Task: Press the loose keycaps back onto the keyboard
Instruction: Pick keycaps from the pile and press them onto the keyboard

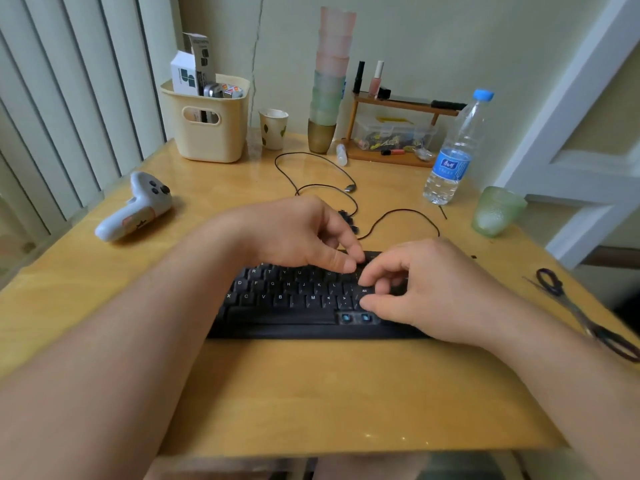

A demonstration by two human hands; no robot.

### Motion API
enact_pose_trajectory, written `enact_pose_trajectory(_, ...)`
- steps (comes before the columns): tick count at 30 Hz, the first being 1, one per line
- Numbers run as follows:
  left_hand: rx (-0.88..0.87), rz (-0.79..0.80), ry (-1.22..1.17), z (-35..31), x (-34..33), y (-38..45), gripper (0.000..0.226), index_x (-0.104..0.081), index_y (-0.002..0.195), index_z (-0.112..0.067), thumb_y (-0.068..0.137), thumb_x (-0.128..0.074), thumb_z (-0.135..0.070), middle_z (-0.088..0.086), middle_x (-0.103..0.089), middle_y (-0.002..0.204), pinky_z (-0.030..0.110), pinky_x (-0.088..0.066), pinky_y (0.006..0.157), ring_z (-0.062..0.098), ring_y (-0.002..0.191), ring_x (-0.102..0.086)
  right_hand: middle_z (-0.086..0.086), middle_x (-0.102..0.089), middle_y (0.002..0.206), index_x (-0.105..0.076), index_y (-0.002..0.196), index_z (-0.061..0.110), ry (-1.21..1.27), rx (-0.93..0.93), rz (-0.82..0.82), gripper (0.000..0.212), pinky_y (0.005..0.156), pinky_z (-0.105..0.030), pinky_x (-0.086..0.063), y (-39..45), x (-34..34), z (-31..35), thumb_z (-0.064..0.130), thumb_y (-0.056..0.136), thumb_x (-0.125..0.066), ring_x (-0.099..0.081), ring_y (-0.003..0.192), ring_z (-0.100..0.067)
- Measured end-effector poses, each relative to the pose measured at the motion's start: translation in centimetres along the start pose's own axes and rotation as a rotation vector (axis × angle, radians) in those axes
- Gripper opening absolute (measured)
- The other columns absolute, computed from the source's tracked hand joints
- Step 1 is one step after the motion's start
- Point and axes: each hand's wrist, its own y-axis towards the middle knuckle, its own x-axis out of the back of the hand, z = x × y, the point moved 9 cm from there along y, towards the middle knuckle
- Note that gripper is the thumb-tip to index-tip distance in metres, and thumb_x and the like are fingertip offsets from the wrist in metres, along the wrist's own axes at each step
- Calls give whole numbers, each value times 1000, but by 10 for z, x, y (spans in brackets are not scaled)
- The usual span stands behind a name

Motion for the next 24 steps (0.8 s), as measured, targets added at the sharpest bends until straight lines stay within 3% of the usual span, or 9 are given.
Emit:
enact_pose_trajectory(1, -3, -20, 31, -1, 1, 0, 17, -79, 100, -38, 84, -84, -38, -14, -56, 70, 29, -47, 79, 6, 68, -57, 24, -69, 83, -76, 87, 42, 13, -13, 18, 13, 74, -29, -55, -5, -6, -2, 40, 79, -85, -65, 79, -3)
enact_pose_trajectory(3, 0, -24, 109, -2, 0, 0, 18, -76, 97, -40, 82, -86, -39, -15, -50, 69, 28, -43, 70, 4, 63, -51, 23, -67, 86, -78, 90, 41, 39, -29, 28, 14, 77, -30, -55, -11, -13, -5, 42, 78, -86, -64, 82, -4)
enact_pose_trajectory(8, 5, 45, 183, 0, -13, 0, 22, -73, 92, -41, 78, -89, -39, -7, -54, 81, 31, -46, 71, 9, 68, -52, 18, -66, 85, -79, 95, 41, 39, -45, 9, 17, 76, -23, -51, -13, -19, -1, 42, 79, -85, -62, 85, -1)
enact_pose_trajectory(13, 3, 80, 221, -1, -17, -1, 28, -70, 91, -38, 74, -91, -41, -6, -53, 83, 30, -44, 70, 12, 71, -51, 18, -66, 81, -80, 90, 39, 10, -62, -3, 13, 64, -10, -38, -9, -27, 3, 40, 79, -86, -59, 82, 4)
enact_pose_trajectory(18, 10, 106, 233, -3, -22, -1, 28, -68, 91, -36, 75, -90, -42, -5, -53, 81, 30, -45, 69, 13, 70, -50, 20, -68, 77, -79, 81, 36, 30, -90, 6, 9, 65, -13, -43, -8, -28, 3, 35, 79, -88, -61, 77, 3)
enact_pose_trajectory(24, 15, 117, 235, -3, -24, -1, 32, -67, 91, -33, 72, -92, -43, -3, -53, 81, 29, -44, 68, 14, 71, -49, 17, -67, 76, -77, 73, 32, 53, -107, -33, 13, 72, -26, -48, -9, -30, 2, 30, 78, -88, -59, 77, -3)
